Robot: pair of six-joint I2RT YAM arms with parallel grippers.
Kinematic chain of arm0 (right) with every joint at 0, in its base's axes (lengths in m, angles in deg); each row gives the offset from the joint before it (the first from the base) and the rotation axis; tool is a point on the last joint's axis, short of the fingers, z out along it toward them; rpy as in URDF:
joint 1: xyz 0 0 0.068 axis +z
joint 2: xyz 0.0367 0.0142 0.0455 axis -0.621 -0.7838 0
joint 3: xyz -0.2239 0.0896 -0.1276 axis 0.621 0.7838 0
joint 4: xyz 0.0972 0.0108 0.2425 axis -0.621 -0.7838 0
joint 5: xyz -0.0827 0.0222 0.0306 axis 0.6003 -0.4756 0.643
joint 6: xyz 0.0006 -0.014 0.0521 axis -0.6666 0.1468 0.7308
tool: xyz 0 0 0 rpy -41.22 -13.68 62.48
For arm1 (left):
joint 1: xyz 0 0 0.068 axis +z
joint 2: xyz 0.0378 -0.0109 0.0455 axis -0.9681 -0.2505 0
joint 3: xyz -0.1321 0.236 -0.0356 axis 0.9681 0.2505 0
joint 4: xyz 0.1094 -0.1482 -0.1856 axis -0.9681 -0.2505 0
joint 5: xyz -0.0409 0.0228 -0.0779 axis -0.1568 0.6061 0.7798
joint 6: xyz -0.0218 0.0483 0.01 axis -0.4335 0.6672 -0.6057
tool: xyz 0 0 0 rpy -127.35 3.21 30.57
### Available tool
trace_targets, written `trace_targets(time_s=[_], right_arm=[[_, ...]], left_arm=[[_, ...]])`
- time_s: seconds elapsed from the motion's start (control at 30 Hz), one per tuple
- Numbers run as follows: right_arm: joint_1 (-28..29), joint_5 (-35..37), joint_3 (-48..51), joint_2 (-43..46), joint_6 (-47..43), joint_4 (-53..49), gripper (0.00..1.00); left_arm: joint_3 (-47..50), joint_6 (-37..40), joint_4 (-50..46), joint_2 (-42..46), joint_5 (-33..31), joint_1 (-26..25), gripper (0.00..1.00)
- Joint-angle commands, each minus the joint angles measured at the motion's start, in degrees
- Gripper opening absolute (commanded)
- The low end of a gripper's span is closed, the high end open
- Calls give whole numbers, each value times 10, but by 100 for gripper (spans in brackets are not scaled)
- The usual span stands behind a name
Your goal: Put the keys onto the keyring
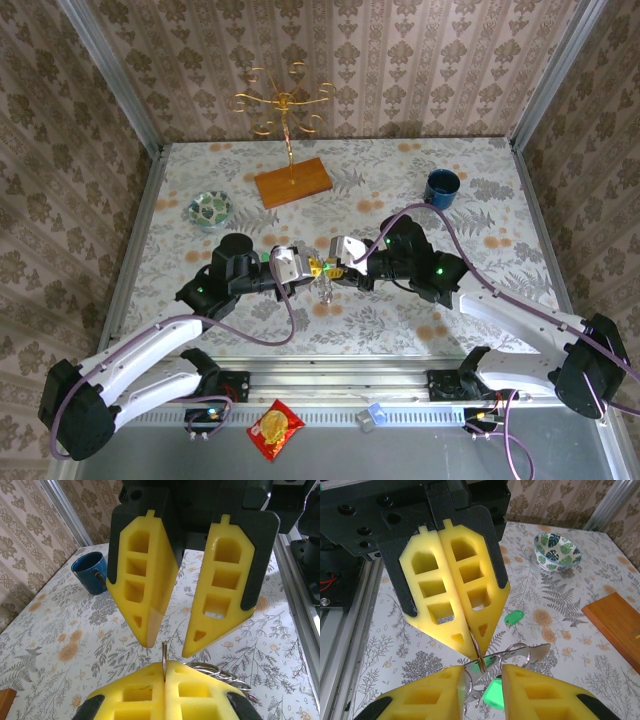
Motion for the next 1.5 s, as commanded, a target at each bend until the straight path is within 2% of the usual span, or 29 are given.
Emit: trace_targets(time_s=[0.0, 0.13, 0.27, 0.4, 0.57, 0.63, 0.83, 1.1, 1.2, 1.47], right_arm=[[2, 7, -10, 6, 14, 34, 29], [-6, 99, 11, 16, 66, 79, 33], [-11, 186, 10, -6, 181, 106, 35], [-9, 217, -22, -63, 300, 88, 35], [9, 255, -98, -162, 410, 33, 35], [15, 246, -133, -202, 453, 14, 36], [42, 221, -218, -323, 404, -1, 38], [71, 223, -374, -491, 298, -98, 37], [80, 247, -422, -536, 257, -137, 37], [81, 205, -505, -613, 233, -185, 37]], left_arm=[[5, -13, 18, 13, -25, -5, 0], [16, -28, 4, 52, -121, -7, 0], [15, -48, -36, 104, -272, -6, 0], [4, -74, -82, 154, -410, -1, 0], [-10, -99, -146, 200, -508, 26, 0], [-13, -108, -166, 214, -531, 40, 0], [-6, -135, -206, 260, -572, 67, 0], [-4, -168, -262, 317, -671, 70, 0], [-10, -175, -287, 340, -690, 70, 0], [-21, -191, -338, 388, -706, 70, 0]])
